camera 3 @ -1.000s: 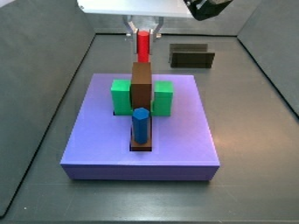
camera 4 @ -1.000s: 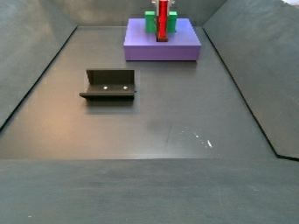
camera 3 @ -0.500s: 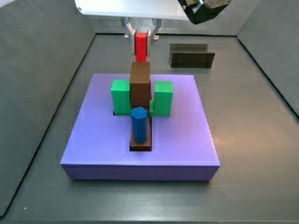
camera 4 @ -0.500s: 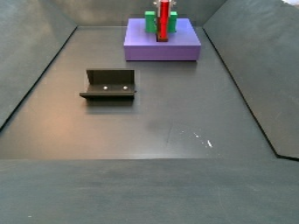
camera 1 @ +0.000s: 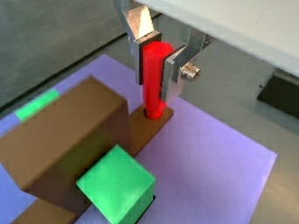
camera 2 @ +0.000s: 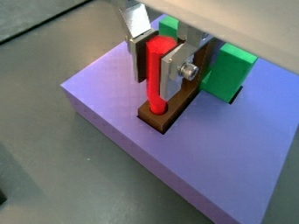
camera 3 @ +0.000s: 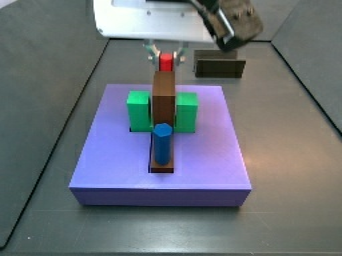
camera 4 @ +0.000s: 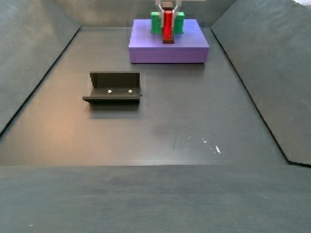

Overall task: Pick up the red object. Move up. Move to above the board. Insert the red object.
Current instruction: Insert the red object.

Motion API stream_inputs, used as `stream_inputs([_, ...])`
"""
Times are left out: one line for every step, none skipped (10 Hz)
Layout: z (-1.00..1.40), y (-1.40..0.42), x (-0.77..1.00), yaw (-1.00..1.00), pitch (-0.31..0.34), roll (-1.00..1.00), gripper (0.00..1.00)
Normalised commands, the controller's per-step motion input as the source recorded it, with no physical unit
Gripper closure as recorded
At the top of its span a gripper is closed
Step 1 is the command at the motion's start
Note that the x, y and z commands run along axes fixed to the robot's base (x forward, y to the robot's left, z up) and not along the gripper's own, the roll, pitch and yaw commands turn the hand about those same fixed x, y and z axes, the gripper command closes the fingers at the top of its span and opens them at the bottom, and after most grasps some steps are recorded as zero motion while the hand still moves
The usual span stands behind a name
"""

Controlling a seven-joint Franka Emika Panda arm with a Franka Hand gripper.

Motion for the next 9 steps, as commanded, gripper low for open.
stream_inputs([-0.39, -0.15, 0.00, 0.00, -0.074, 0.12, 1.00])
stream_inputs([-0.43, -0.07, 0.00, 0.00, -0.074, 0.08, 1.00])
stream_inputs([-0.41, 0.00, 0.00, 0.00, -0.071, 0.00, 1.00])
stream_inputs([-0.21, 0.17, 0.00, -0.02, 0.000, 0.09, 1.00])
stream_inputs([-0.19, 0.26, -0.12, -0.06, 0.000, 0.07, 1.00])
stream_inputs([-0.21, 0.08, -0.13, -0.02, 0.000, 0.09, 1.00])
stream_inputs([-0.11, -0.04, 0.00, 0.00, 0.000, 0.15, 1.00])
stream_inputs([-0.09, -0.11, 0.00, 0.00, 0.021, 0.17, 1.00])
stream_inputs([-0.27, 0.00, 0.04, -0.01, 0.000, 0.00, 1.00])
